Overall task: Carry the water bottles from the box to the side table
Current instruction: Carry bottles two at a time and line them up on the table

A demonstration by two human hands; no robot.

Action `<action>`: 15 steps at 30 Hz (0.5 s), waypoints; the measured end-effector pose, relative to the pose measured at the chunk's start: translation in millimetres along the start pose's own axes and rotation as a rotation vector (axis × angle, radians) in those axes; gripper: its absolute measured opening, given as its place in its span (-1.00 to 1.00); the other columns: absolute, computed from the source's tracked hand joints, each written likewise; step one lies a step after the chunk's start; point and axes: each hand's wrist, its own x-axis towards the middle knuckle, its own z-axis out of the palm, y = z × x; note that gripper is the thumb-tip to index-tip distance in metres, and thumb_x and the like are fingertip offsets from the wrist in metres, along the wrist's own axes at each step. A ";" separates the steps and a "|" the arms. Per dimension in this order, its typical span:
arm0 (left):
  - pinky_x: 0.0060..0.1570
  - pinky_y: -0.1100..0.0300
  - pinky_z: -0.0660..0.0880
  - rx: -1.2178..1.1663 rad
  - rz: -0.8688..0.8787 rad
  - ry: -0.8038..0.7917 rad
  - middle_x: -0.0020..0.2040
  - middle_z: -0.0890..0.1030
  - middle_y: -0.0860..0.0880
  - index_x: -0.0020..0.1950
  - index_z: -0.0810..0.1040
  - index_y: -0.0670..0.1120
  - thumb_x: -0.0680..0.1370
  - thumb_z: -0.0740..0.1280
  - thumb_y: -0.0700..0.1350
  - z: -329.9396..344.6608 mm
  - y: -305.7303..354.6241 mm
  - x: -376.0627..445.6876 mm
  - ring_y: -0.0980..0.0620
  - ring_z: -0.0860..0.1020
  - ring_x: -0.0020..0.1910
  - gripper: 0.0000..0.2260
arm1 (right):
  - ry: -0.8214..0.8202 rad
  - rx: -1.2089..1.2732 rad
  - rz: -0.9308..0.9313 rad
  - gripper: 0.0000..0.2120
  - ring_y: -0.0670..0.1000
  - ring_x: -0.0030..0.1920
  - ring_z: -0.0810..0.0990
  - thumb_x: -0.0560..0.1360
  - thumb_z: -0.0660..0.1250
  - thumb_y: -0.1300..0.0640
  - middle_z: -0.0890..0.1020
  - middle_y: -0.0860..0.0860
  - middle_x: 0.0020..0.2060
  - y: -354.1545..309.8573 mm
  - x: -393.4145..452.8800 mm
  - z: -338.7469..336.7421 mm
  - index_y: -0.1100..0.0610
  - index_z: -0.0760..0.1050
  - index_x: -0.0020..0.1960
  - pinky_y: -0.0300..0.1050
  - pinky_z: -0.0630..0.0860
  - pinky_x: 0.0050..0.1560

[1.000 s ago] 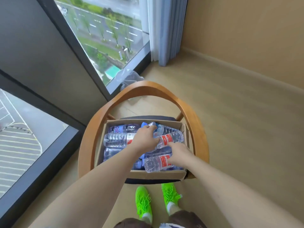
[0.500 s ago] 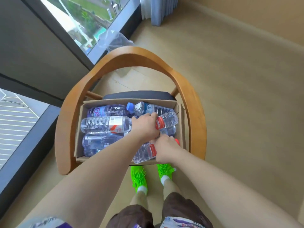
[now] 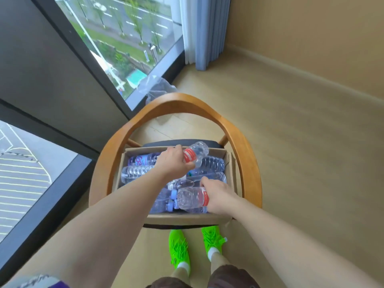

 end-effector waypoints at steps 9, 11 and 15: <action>-0.40 0.15 0.48 -0.383 -0.230 0.251 -0.20 0.56 -0.01 -0.04 0.46 -0.04 0.47 0.33 0.34 -111.7 -35.1 -30.4 0.00 0.58 -0.29 -0.56 | 0.172 0.566 0.163 -0.52 0.05 -0.22 0.60 0.12 0.45 0.17 0.59 0.07 -0.11 -60.3 -15.1 -76.6 0.00 0.38 -0.02 -0.13 0.53 -0.41; -0.49 0.21 0.42 -0.524 -0.248 0.289 -0.15 0.56 0.00 0.04 0.44 -0.02 0.36 0.43 0.39 -137.3 -45.3 -42.3 0.02 0.58 -0.23 -0.44 | 0.245 0.689 0.105 -0.54 0.03 -0.31 0.59 0.11 0.43 0.17 0.62 0.09 -0.15 -81.7 -16.5 -98.3 -0.02 0.44 -0.01 -0.15 0.51 -0.44; -0.52 0.17 0.54 -0.749 -0.239 0.411 -0.07 0.57 -0.02 0.03 0.42 0.01 0.29 0.54 0.26 -175.2 -58.5 -65.5 0.01 0.60 -0.18 -0.48 | 0.326 0.871 -0.037 -0.55 0.05 -0.37 0.54 0.12 0.51 0.19 0.60 0.08 -0.26 -132.2 -14.6 -140.5 0.05 0.48 -0.03 -0.03 0.49 -0.35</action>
